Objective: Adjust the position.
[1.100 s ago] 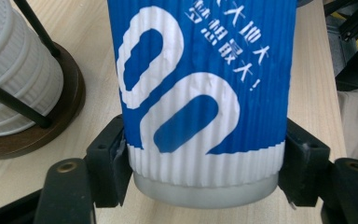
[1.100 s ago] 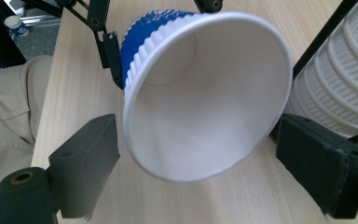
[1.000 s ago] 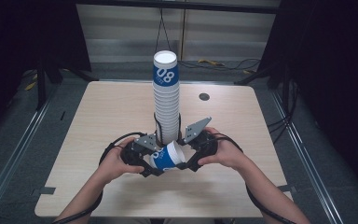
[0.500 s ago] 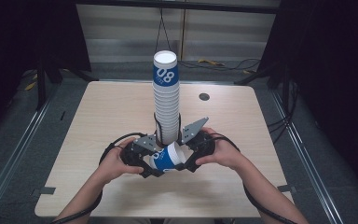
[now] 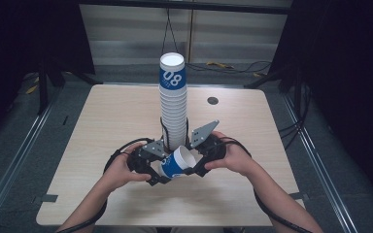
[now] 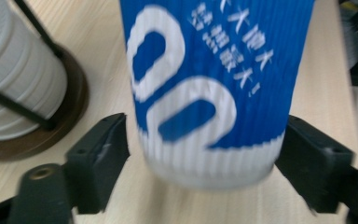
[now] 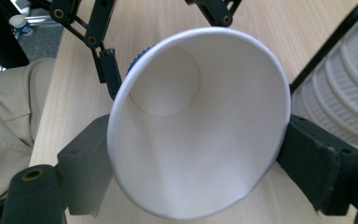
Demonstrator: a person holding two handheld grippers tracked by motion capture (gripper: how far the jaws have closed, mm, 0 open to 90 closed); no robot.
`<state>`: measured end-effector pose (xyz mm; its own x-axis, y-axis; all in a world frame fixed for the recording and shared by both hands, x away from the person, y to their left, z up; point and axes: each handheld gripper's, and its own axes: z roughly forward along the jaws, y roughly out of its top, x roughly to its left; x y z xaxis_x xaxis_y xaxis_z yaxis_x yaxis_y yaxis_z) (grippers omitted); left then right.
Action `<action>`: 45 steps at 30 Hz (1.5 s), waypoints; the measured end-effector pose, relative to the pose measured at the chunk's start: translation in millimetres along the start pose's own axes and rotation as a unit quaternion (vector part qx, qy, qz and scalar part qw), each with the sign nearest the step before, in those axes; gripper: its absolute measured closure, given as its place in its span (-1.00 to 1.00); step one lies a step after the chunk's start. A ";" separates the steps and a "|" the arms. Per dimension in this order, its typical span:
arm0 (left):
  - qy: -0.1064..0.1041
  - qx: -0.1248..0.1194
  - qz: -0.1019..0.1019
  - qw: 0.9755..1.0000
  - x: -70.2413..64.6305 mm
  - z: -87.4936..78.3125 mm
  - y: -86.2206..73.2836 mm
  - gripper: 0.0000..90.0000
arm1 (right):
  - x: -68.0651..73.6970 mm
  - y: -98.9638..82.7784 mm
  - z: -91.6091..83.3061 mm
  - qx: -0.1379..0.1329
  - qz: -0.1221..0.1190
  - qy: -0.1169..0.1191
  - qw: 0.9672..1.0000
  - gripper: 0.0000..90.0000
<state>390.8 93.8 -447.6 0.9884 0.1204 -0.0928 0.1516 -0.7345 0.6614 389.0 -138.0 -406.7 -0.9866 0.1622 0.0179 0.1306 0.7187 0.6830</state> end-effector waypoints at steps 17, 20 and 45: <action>0.030 0.019 -0.018 0.999 0.0 1.2 -11.3 -0.62 | -4.1 -0.3 -2.2 0.057 0.009 -0.011 0.998 -0.63; 0.030 0.021 -0.019 0.999 -1.2 1.0 -14.1 -0.62 | -4.1 -0.1 -2.9 0.069 0.010 -0.012 0.997 -0.63; 0.043 0.007 -0.035 0.998 0.9 -0.2 -27.5 -0.62 | -4.2 5.4 -3.4 0.224 -0.007 -0.016 0.974 -0.64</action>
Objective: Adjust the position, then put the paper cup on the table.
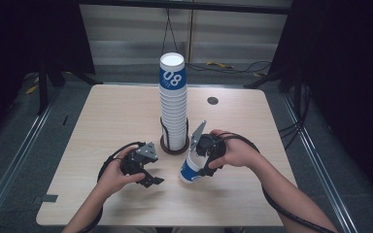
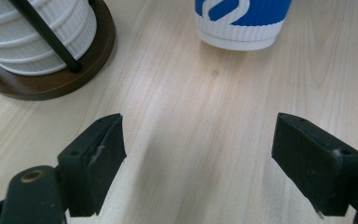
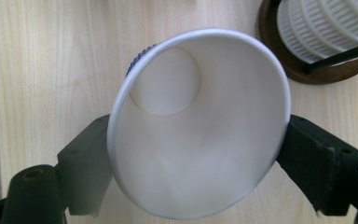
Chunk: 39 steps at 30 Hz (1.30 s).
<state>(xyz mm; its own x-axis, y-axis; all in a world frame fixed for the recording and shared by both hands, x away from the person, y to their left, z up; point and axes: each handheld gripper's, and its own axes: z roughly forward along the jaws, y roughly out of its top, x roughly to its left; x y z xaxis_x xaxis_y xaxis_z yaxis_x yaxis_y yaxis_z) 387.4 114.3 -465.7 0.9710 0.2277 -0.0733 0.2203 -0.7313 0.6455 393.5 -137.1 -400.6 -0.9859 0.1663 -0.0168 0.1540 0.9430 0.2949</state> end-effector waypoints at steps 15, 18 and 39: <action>-0.001 -0.006 -0.003 1.000 -0.2 -0.1 -0.9 -0.62 | 1.5 3.6 1.0 0.057 -0.024 -0.002 0.998 -0.66; -0.003 -0.003 -0.001 1.000 0.4 0.6 -1.4 -0.62 | 1.4 4.2 1.0 0.059 -0.023 -0.002 0.998 -0.66; 0.000 -0.011 -0.006 1.000 1.5 -2.8 -4.4 -0.62 | -0.8 4.6 1.8 0.061 -0.023 0.001 0.998 -0.70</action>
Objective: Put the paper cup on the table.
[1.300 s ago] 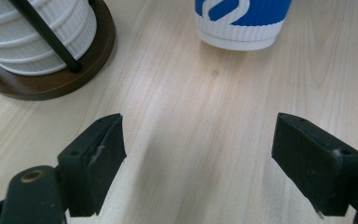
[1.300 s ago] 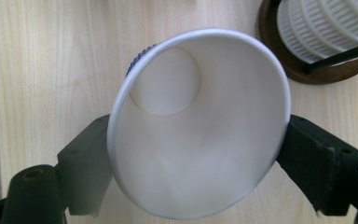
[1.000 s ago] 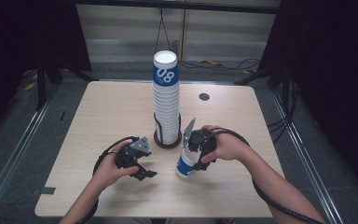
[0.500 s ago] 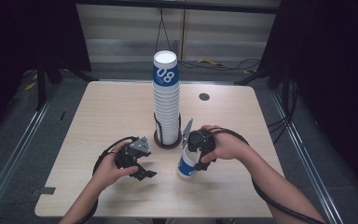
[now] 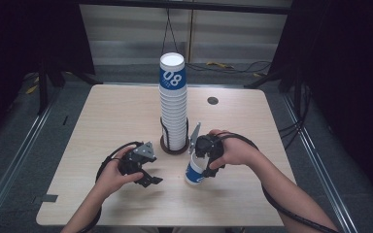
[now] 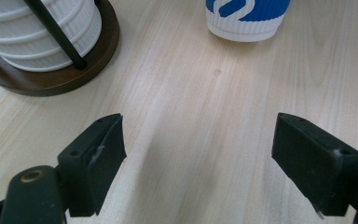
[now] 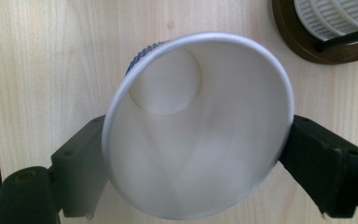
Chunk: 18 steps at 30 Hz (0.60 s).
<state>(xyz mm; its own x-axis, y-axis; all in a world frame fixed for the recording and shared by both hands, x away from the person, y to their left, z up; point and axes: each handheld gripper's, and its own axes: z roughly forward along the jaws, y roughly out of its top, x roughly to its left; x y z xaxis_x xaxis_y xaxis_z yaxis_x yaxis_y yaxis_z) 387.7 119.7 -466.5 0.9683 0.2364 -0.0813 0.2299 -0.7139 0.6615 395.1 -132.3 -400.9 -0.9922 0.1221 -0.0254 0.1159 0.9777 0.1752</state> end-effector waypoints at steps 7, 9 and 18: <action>0.001 0.002 -0.003 1.000 1.1 -1.1 -2.5 -0.62 | -0.1 4.4 0.9 0.005 -0.009 0.009 1.000 -0.71; 0.000 0.003 -0.003 1.000 1.5 -1.7 -2.4 -0.62 | 1.3 5.0 -0.2 0.015 0.002 0.011 1.000 -0.71; 0.004 -0.001 -0.008 1.000 2.8 -2.1 -3.5 -0.62 | 2.2 3.4 1.3 0.008 0.003 0.012 1.000 -0.71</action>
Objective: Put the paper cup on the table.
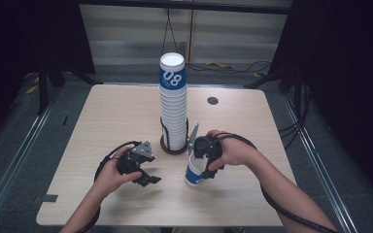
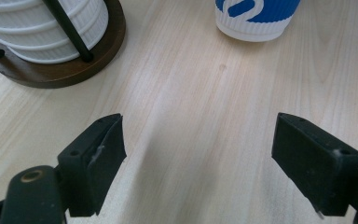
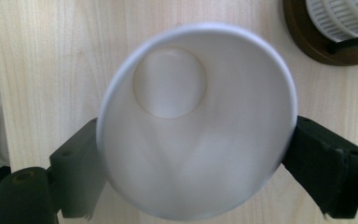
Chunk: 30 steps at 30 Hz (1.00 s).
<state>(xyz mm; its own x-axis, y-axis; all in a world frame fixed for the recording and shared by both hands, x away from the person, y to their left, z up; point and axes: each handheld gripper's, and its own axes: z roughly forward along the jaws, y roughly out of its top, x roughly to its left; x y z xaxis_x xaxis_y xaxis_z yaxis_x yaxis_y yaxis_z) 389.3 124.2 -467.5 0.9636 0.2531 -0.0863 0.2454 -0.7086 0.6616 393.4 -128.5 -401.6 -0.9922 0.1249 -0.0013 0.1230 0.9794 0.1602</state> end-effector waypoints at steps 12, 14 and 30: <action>0.000 0.002 -0.003 1.000 -1.7 -4.5 -4.0 -0.62 | 3.3 -6.2 -1.7 -0.023 -0.003 0.001 1.000 -0.72; 0.001 0.000 -0.006 1.000 -1.8 -5.4 -5.8 -0.62 | 4.2 -10.8 -2.3 -0.026 0.006 0.003 1.000 -0.72; 0.014 -0.003 -0.020 1.000 -4.1 -14.1 -11.1 -0.62 | 12.4 -57.8 -4.7 -0.124 0.057 -0.017 0.991 -0.71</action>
<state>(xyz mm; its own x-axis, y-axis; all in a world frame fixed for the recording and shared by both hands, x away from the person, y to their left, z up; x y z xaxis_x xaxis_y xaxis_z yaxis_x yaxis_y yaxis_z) 381.2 140.4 -464.0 0.9496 0.2999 -0.0910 0.2826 -0.6936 0.6626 373.8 -184.3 -406.2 -0.9705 0.2410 -0.0013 0.2206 0.8904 0.3981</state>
